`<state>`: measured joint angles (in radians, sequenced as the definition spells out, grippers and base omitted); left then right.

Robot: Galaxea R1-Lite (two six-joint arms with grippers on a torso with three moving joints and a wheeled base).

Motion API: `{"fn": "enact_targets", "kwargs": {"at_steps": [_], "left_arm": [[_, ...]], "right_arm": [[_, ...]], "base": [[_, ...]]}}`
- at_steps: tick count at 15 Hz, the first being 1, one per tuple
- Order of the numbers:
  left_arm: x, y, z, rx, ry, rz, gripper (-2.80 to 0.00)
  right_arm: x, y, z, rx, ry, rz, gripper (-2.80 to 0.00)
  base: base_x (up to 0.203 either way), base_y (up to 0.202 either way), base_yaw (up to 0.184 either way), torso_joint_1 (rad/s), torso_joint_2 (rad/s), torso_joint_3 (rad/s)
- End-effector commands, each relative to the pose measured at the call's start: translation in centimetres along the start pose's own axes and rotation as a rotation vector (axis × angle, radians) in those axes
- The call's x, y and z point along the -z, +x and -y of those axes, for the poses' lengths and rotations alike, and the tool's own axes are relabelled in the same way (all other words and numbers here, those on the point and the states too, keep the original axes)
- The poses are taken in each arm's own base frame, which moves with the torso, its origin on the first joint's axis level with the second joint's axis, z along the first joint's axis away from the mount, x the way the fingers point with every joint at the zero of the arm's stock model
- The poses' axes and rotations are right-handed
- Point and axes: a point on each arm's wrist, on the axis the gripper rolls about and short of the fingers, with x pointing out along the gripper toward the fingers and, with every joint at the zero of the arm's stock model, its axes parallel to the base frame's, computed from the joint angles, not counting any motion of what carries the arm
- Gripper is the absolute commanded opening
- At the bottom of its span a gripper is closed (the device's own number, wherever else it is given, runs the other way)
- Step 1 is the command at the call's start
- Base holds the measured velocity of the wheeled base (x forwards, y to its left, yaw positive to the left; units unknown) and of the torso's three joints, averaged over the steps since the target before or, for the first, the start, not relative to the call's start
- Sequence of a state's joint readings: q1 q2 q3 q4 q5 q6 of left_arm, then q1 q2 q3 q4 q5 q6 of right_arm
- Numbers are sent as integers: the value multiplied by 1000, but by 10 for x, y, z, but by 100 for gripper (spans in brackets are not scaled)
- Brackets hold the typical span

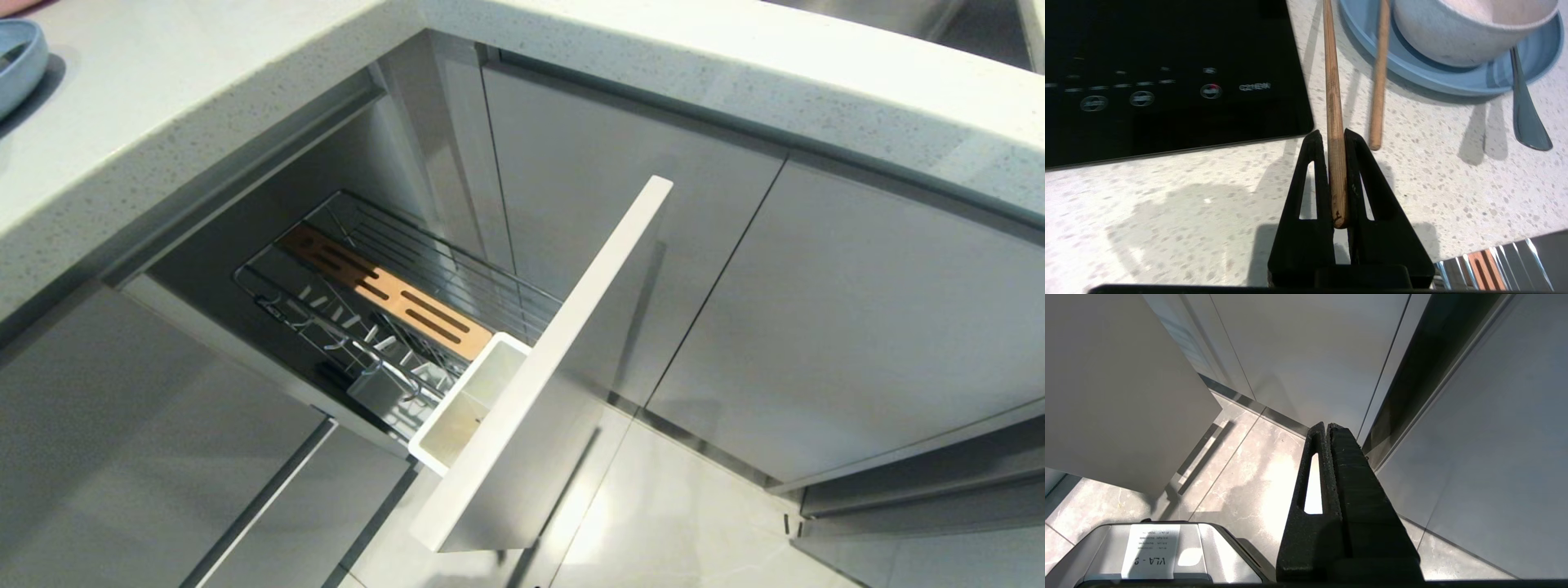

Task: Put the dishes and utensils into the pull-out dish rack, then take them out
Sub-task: Take the chopsticks out of the cupboard

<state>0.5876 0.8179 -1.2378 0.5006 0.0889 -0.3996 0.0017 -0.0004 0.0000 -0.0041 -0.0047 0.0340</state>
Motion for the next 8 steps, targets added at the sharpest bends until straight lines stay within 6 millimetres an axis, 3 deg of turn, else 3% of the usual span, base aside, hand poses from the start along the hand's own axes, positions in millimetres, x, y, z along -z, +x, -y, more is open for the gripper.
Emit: {"fn": "enact_targets", "kwargs": {"at_steps": [1, 8], "left_arm": [[3, 12, 1, 21, 1, -31, -280], [-10, 17, 6, 21, -10, 105, -280]], "right_arm": [[0, 0, 0, 0, 1, 3, -280], [0, 0, 0, -1, 1, 3, -280]], "base": [[0, 0, 0, 0, 0, 0], [0, 0, 0, 0, 0, 0]]}}
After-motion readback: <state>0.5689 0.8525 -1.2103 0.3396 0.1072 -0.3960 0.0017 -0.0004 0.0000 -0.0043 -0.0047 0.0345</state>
